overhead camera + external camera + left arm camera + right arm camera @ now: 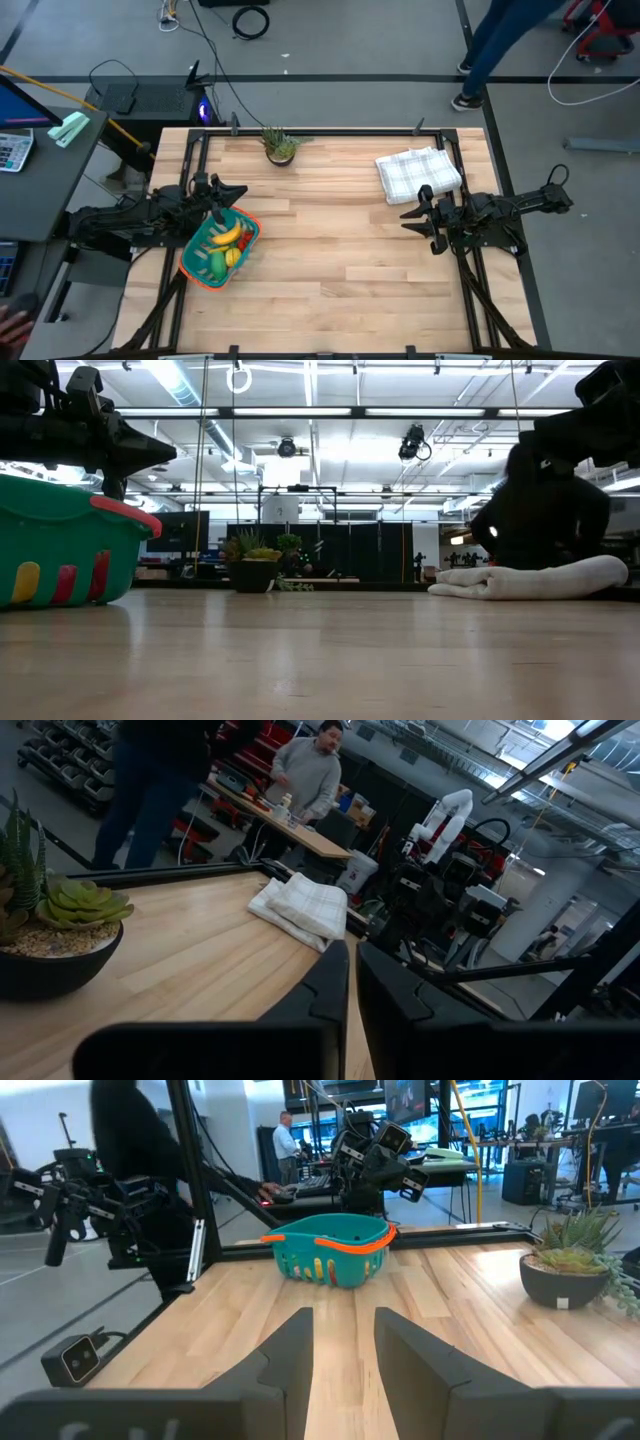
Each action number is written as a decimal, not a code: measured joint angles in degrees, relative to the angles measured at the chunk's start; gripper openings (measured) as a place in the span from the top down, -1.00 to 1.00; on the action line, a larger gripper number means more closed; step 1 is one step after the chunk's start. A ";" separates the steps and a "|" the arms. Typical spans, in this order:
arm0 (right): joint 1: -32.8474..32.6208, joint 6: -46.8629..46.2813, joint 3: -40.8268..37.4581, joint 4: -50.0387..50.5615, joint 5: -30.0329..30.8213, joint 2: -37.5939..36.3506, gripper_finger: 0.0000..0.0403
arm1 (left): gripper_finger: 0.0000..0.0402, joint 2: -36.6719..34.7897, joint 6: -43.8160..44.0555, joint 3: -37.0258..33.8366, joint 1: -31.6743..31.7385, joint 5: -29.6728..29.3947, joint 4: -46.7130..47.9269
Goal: Pick and placing Produce into tupperware
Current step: Return to Home Position
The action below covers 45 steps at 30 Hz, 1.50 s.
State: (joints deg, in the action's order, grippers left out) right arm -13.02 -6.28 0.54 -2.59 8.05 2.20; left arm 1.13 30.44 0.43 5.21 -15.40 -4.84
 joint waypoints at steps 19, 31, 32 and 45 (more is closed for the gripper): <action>0.00 0.00 -0.02 0.00 0.00 0.00 0.42 | 0.87 0.00 0.02 0.00 0.01 0.00 0.00; 0.00 0.00 -0.02 0.00 0.02 0.00 0.42 | 0.81 0.00 -0.03 0.00 0.00 0.02 0.00; 0.00 0.00 -0.02 0.00 0.01 0.00 0.42 | 0.81 0.00 0.00 0.00 0.00 0.02 0.00; 0.00 0.00 -0.02 0.00 0.01 0.00 0.42 | 0.86 -0.01 -0.01 0.00 0.00 0.00 0.00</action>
State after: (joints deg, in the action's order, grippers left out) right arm -13.02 -6.28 0.51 -2.59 8.07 2.20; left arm 1.12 30.43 0.43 5.21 -15.40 -4.84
